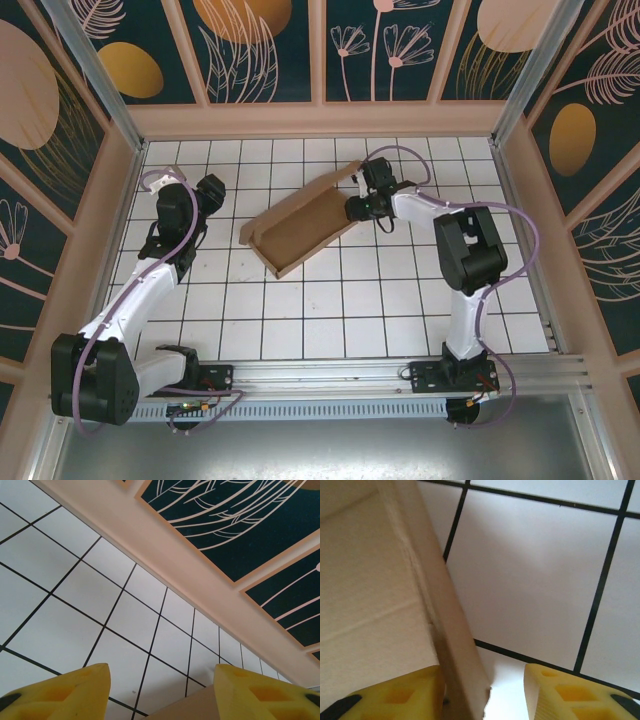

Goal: Fold the paper box

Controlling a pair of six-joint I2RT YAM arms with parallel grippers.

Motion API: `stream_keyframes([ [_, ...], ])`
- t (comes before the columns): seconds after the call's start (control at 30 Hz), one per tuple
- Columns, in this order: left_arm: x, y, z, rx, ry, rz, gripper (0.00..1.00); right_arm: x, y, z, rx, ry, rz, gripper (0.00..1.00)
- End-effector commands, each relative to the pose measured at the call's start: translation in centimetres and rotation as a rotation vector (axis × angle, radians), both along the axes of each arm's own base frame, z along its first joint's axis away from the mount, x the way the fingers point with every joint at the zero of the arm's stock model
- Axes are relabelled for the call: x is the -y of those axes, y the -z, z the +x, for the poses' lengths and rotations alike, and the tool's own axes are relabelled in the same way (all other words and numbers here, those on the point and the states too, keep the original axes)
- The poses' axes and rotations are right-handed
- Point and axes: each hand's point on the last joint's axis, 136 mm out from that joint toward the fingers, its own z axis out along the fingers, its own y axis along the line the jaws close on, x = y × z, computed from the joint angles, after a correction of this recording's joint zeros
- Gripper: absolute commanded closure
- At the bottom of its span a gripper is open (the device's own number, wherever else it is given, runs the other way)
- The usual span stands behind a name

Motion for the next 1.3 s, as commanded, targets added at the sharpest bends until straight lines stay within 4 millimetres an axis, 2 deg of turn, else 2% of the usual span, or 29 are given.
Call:
stream_keyframes([
  [0.0, -0.5, 0.0, 0.0, 0.004, -0.017, 0.008, 0.44, 0.0, 0.0, 0.1, 0.005, -0.001, -0.029, 0.56],
  [0.13, -0.6, -0.2, -0.1, 0.005, -0.02, 0.019, 0.44, -1.0, -2.8, -0.8, 0.029, -0.016, 0.048, 0.54],
  [0.27, -0.7, -0.5, -0.1, 0.012, -0.026, 0.026, 0.43, -3.5, -6.8, -0.8, 0.056, -0.043, 0.201, 0.54],
  [0.37, -0.6, -0.6, -0.1, 0.014, -0.015, 0.032, 0.42, -5.3, -8.3, -0.1, 0.068, -0.056, 0.243, 0.54],
  [0.47, -0.4, -1.2, -0.3, 0.029, 0.002, 0.041, 0.41, -6.4, -8.9, 0.3, 0.057, -0.054, 0.287, 0.55],
  [0.63, 1.7, -3.3, -0.6, 0.066, 0.121, 0.067, 0.43, -8.6, -11.7, 0.8, 0.075, -0.052, 0.422, 0.56],
  [0.77, 5.6, -5.5, -0.8, 0.095, 0.292, 0.2, 0.39, -10.3, -14.1, 1.5, 0.095, -0.055, 0.518, 0.57],
  [0.9, 8.0, -5.7, -0.9, 0.088, 0.398, 0.28, 0.37, -11.1, -14.4, 2.5, 0.092, -0.055, 0.53, 0.57],
  [1.0, 9.4, -5.1, -0.9, 0.057, 0.453, 0.352, 0.35, -11.5, -14.6, 3.0, 0.09, -0.054, 0.539, 0.57],
  [1.17, 9.4, -3.4, 0.3, -0.033, 0.455, 0.459, 0.32, -11.8, -14.6, 3.3, 0.092, -0.066, 0.532, 0.57],
  [1.27, 10.7, -3.3, 0.1, -0.016, 0.521, 0.43, 0.31, -11.8, -14.4, 3.5, 0.086, -0.069, 0.526, 0.56],
])
